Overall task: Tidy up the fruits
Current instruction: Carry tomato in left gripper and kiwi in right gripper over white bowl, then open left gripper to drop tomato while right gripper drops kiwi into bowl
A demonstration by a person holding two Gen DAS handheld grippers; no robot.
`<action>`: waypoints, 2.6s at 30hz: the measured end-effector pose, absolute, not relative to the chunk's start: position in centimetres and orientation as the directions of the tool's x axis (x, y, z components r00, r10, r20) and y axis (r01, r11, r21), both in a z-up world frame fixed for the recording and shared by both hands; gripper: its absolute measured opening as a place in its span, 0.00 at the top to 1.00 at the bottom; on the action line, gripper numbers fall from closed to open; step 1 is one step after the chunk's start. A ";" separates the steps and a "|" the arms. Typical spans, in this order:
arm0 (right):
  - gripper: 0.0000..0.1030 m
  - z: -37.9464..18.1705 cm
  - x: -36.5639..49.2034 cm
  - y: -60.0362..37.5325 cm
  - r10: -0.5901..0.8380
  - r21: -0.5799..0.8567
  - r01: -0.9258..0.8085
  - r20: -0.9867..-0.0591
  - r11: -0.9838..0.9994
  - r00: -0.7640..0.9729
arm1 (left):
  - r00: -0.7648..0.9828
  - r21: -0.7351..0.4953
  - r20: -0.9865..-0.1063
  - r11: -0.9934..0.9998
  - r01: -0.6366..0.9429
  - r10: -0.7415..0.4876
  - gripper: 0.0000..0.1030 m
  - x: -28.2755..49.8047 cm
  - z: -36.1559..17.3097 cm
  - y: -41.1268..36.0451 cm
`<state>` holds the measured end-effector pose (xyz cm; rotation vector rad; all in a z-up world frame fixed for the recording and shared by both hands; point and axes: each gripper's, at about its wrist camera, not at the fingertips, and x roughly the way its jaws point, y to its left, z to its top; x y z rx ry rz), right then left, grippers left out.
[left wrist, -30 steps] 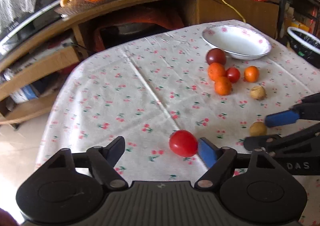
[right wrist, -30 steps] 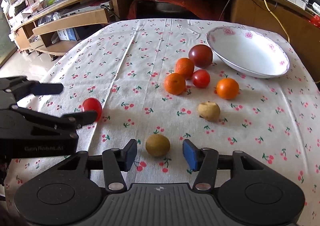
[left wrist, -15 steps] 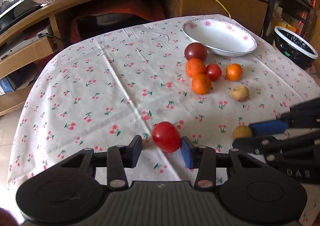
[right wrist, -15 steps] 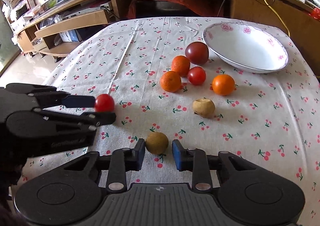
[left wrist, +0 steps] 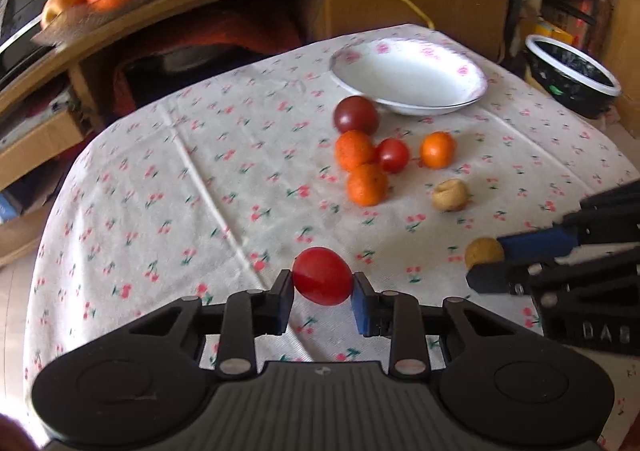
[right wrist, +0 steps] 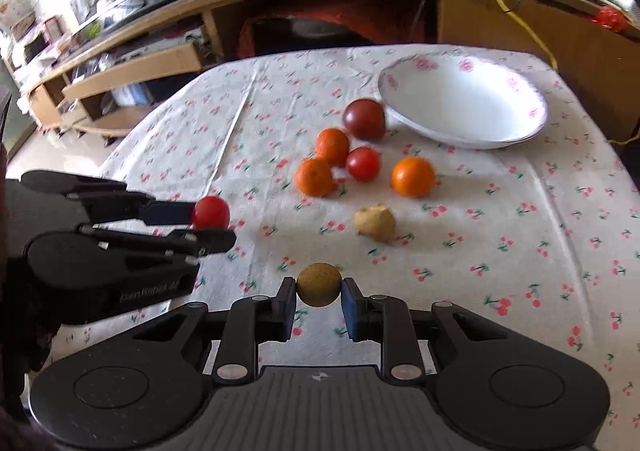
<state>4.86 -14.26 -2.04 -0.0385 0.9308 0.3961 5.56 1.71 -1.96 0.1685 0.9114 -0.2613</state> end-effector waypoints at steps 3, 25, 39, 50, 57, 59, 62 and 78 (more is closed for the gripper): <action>0.82 -1.8 5.3 -15.2 0.303 0.150 -0.308 -0.784 0.940 0.542 | 0.572 -0.002 -0.796 0.946 0.323 -0.197 0.62 6.2 -1.5 1.2; 0.80 0.6 15.2 -19.3 0.206 0.095 -0.207 -0.754 0.974 0.623 | 0.581 -0.046 -0.749 0.900 0.433 -0.318 0.62 17.1 0.8 -4.9; 0.78 -0.9 19.1 -20.2 0.190 0.092 -0.189 -0.769 0.978 0.611 | 0.576 -0.014 -0.761 0.895 0.445 -0.299 0.63 20.5 -0.6 -6.1; 0.77 -1.4 20.1 -20.6 0.189 0.105 -0.172 -0.772 0.980 0.606 | 0.584 -0.011 -0.752 0.892 0.452 -0.305 0.63 21.3 -0.9 -6.4; 0.77 -1.6 20.3 -20.8 0.183 0.109 -0.158 -0.778 0.981 0.601 | 0.583 -0.016 -0.749 0.889 0.458 -0.314 0.63 21.5 -1.0 -6.4; 0.76 -1.6 20.4 -20.9 0.181 0.109 -0.154 -0.777 0.982 0.603 | 0.582 -0.021 -0.749 0.889 0.458 -0.317 0.62 21.6 -1.0 -6.4; 0.74 -1.6 20.2 -20.9 0.175 0.107 -0.148 -0.775 0.983 0.607 | 0.581 -0.020 -0.750 0.889 0.458 -0.317 0.62 21.6 -1.0 -6.5; 0.65 -1.0 19.3 -21.1 0.194 0.122 -0.157 -0.758 0.980 0.623 | 0.600 -0.025 -0.729 0.888 0.460 -0.331 0.59 20.9 0.3 -5.4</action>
